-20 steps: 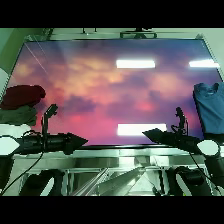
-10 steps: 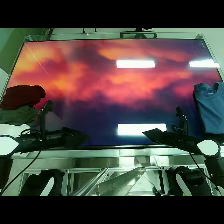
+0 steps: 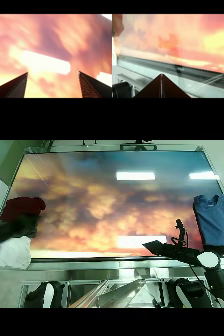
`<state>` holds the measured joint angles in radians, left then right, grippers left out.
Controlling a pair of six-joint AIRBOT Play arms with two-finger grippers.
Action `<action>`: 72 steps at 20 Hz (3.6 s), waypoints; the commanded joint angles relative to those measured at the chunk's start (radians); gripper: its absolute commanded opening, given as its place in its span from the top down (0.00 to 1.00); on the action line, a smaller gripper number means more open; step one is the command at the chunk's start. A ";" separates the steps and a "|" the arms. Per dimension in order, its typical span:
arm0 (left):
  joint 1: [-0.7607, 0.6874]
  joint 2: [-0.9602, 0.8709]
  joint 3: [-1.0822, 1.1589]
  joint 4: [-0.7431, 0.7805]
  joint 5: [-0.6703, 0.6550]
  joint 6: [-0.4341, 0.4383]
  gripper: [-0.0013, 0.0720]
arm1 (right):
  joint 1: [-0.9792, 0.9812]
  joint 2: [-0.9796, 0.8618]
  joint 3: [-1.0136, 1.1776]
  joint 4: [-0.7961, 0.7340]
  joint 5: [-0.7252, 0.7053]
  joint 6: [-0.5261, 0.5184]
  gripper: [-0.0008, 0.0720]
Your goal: Fold the shirts.
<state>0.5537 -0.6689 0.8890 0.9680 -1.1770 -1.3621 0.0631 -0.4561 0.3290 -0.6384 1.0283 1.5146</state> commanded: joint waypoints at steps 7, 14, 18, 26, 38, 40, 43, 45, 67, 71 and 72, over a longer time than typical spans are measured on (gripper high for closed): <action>0.233 -0.888 0.531 0.030 0.158 0.127 0.01 | 0.001 0.001 0.000 0.008 -0.026 0.000 0.97; 0.216 -1.359 0.911 0.037 0.134 0.124 0.01 | 0.001 0.001 0.000 0.054 -0.056 0.000 0.97; 0.175 -1.454 1.072 0.036 0.043 0.124 0.46 | 0.001 0.001 0.000 0.055 -0.056 0.000 0.97; 0.048 -1.278 1.121 -0.162 -0.177 0.141 0.96 | 0.001 0.001 0.000 0.068 -0.056 0.000 0.97; -0.595 -0.790 0.772 -0.463 -0.200 0.129 0.96 | -0.002 0.001 0.000 0.119 -0.037 -0.132 0.96; -0.692 -0.792 0.771 -0.419 -0.182 0.106 0.96 | -0.002 0.000 0.000 0.119 -0.038 -0.132 0.96; -0.816 -0.853 0.771 -0.268 -0.181 0.074 0.96 | -0.002 0.000 0.000 0.119 -0.041 -0.159 0.96; -0.868 -0.914 0.772 -0.202 -0.182 0.071 0.95 | -0.002 0.001 0.000 0.119 -0.057 -0.183 0.89; -0.769 -0.768 -0.083 -0.080 0.096 0.108 0.04 | 0.029 -0.991 0.417 0.113 -0.079 -0.550 0.30; -0.806 -0.768 -0.080 -0.079 0.216 0.106 0.42 | 0.064 -1.108 0.544 0.171 -0.078 -0.550 0.31; -0.801 -0.768 -0.080 -0.079 0.232 0.105 0.56 | 0.064 -1.122 0.557 0.192 -0.077 -0.550 0.40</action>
<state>-0.2325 -1.4384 0.8211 0.9031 -1.0431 -1.2633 0.1062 -1.5005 0.8116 -0.4953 0.9485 0.9703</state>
